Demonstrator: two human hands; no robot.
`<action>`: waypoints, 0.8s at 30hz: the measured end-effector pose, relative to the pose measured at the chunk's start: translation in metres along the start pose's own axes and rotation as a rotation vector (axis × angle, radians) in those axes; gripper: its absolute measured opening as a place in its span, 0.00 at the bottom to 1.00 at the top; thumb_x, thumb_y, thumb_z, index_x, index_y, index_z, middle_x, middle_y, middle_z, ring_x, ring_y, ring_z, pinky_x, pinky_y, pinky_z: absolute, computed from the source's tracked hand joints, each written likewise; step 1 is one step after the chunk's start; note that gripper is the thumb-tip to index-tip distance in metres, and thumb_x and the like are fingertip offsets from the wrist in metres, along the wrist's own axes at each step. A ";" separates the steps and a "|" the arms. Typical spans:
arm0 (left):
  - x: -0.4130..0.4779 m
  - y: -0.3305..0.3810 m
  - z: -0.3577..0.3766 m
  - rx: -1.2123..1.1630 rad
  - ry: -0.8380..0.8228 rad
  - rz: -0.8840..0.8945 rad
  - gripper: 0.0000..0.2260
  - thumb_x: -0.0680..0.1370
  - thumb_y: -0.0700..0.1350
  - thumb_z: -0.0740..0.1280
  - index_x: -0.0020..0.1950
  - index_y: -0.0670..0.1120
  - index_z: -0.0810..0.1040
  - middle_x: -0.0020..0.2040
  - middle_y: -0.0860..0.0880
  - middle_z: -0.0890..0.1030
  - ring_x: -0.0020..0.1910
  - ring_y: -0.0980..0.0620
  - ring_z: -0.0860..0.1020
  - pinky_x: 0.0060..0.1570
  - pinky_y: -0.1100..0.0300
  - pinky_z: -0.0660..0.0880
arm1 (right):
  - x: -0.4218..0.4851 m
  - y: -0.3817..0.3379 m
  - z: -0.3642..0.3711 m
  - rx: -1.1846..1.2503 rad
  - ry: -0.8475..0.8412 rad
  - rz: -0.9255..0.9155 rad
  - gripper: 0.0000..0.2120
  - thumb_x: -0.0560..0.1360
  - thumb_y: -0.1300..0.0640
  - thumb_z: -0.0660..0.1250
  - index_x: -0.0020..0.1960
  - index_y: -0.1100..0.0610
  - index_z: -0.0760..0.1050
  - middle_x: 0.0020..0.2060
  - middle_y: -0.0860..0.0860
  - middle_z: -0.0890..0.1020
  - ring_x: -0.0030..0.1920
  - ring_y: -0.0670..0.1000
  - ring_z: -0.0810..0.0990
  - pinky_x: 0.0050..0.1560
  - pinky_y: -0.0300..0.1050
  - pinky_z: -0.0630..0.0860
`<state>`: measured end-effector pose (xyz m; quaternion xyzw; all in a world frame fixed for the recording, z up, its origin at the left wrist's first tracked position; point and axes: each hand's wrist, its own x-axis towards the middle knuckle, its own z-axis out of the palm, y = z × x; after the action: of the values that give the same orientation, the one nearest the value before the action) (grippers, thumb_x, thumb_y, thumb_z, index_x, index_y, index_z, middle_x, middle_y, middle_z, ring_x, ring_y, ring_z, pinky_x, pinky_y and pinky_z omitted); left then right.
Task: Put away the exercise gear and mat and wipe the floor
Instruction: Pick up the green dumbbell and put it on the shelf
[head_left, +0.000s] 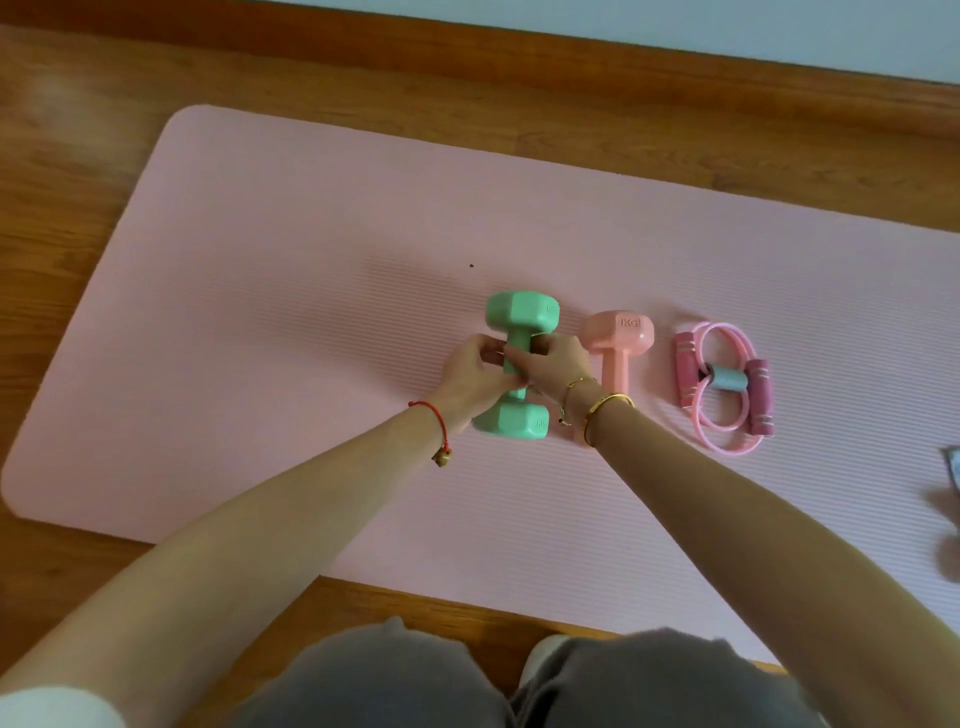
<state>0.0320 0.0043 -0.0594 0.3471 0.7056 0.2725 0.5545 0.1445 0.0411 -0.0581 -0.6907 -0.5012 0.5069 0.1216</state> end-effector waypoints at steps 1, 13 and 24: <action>-0.003 0.006 -0.003 -0.010 0.022 0.010 0.18 0.68 0.39 0.79 0.54 0.46 0.77 0.46 0.53 0.81 0.52 0.45 0.82 0.56 0.46 0.80 | -0.004 -0.008 -0.004 -0.037 0.015 -0.037 0.11 0.74 0.53 0.70 0.50 0.61 0.82 0.42 0.56 0.84 0.43 0.54 0.81 0.44 0.45 0.79; -0.164 0.176 -0.084 -0.005 0.095 0.037 0.18 0.70 0.41 0.78 0.58 0.46 0.79 0.48 0.54 0.80 0.45 0.54 0.79 0.48 0.60 0.77 | -0.156 -0.170 -0.085 0.041 0.013 -0.091 0.10 0.74 0.52 0.70 0.47 0.58 0.82 0.39 0.52 0.85 0.41 0.52 0.82 0.44 0.45 0.79; -0.374 0.354 -0.192 -0.066 0.257 0.016 0.18 0.71 0.44 0.78 0.58 0.46 0.80 0.50 0.52 0.83 0.50 0.50 0.82 0.55 0.51 0.79 | -0.354 -0.373 -0.160 0.051 -0.096 -0.151 0.11 0.72 0.50 0.71 0.47 0.57 0.84 0.40 0.54 0.86 0.44 0.55 0.84 0.48 0.55 0.82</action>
<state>-0.0345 -0.0754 0.4808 0.2964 0.7585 0.3423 0.4687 0.0701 -0.0183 0.4714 -0.6224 -0.5442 0.5414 0.1528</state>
